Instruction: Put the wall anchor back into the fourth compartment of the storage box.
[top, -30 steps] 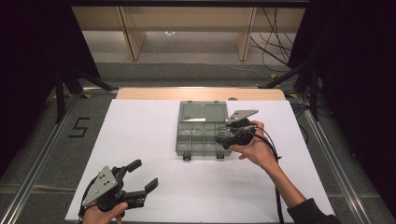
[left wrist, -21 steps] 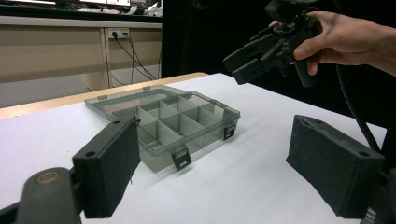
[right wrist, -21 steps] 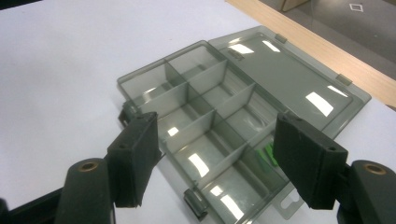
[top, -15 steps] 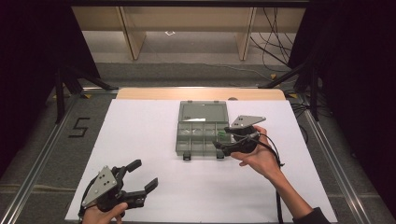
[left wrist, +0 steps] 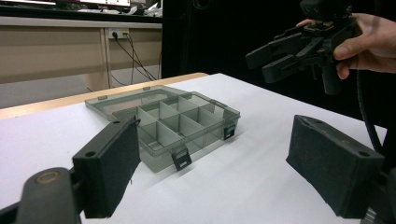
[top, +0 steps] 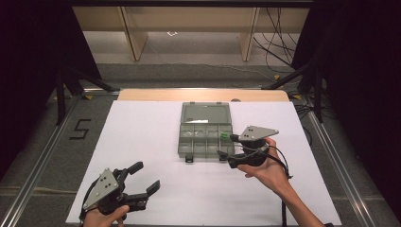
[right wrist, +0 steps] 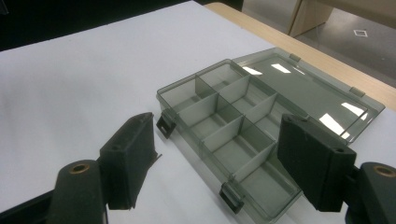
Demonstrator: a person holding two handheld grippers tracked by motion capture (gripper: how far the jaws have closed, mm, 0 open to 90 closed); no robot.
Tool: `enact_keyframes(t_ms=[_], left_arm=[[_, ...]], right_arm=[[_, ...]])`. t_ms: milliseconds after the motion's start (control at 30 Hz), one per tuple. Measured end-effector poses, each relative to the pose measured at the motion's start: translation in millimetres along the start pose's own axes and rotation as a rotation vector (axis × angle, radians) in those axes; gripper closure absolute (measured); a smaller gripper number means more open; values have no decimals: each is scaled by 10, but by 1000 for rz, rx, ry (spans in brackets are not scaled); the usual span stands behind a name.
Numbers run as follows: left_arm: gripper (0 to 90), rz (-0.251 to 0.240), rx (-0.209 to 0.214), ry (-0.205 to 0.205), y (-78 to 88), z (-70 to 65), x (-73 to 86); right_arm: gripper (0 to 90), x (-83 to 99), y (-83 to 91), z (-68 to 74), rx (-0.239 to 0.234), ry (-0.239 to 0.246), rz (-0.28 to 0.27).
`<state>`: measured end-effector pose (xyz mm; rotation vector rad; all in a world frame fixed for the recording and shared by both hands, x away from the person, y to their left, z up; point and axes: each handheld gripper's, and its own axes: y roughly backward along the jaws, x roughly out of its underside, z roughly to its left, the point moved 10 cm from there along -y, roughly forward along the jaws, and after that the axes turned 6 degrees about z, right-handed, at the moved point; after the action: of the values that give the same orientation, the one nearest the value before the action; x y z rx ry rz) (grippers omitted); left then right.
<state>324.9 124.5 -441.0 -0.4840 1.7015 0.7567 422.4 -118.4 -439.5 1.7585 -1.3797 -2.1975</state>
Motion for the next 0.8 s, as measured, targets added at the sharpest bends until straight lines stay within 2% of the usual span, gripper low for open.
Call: enact_keyframes(t_ms=[133, 267, 733, 800], left_arm=[[161, 1, 0, 0, -2, -2, 2], [161, 1, 0, 1, 0, 0, 0], [161, 2, -1, -1, -2, -2, 2], [161, 2, -1, -1, -3, -3, 2]], right_arm=[[296, 31, 65, 10, 3, -7, -27], [289, 89, 91, 44, -13, -21, -26], [230, 227, 189, 134, -20, -64, -59], [218, 235, 193, 169, -40, -66, -62]])
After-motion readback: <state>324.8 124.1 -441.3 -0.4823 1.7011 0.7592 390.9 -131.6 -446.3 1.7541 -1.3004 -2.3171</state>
